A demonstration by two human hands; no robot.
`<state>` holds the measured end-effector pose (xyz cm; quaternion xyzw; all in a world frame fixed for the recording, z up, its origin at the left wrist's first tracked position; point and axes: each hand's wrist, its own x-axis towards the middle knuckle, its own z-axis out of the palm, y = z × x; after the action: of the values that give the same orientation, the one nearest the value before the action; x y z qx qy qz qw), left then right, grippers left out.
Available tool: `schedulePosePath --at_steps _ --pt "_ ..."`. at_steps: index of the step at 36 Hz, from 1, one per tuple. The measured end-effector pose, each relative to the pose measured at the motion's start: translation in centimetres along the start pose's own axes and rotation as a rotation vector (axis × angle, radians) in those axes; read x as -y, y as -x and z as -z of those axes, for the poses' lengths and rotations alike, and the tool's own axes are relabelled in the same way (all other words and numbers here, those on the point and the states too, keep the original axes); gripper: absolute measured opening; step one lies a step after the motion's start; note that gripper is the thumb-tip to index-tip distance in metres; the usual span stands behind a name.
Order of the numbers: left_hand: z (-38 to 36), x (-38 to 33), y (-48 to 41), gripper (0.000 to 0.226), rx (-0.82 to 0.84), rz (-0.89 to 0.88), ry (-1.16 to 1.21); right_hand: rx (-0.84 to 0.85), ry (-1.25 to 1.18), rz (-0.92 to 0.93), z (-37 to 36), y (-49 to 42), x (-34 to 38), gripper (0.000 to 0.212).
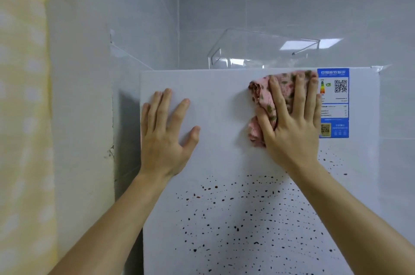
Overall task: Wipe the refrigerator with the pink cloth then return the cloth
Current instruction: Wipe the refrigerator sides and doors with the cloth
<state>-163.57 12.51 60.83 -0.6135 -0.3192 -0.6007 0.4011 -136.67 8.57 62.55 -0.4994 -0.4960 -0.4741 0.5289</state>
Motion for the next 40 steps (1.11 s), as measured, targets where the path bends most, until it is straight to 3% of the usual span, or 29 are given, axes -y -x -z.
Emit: schedulePosePath --at_steps 7,19,25,30,34,40 --pt "-0.3 -0.5 0.0 0.057 0.01 0.007 -0.01 0.074 -0.001 0.075 1.3 6.0 -2.9 0.07" --pt "-1.3 -2.7 -0.9 0.054 -0.033 -0.041 -0.013 0.092 -0.044 -0.138 1.3 -3.8 -3.7 0.069" --pt "-1.3 -3.3 -0.6 0.054 -0.04 -0.03 -0.002 0.051 -0.034 -0.087 1.4 -0.2 -5.1 0.066" --pt "-1.9 -4.9 -0.7 0.048 -0.063 -0.154 0.019 0.078 -0.008 -0.038 2.1 4.5 -7.7 0.068" --pt "-2.4 -6.0 -1.6 0.049 -0.027 -0.122 0.029 0.122 -0.009 0.002 2.5 4.2 -9.2 0.07" --pt "-2.8 -6.2 -1.8 0.048 -0.04 -0.101 0.006 0.135 -0.07 -0.202 2.6 -2.1 -9.5 0.07"
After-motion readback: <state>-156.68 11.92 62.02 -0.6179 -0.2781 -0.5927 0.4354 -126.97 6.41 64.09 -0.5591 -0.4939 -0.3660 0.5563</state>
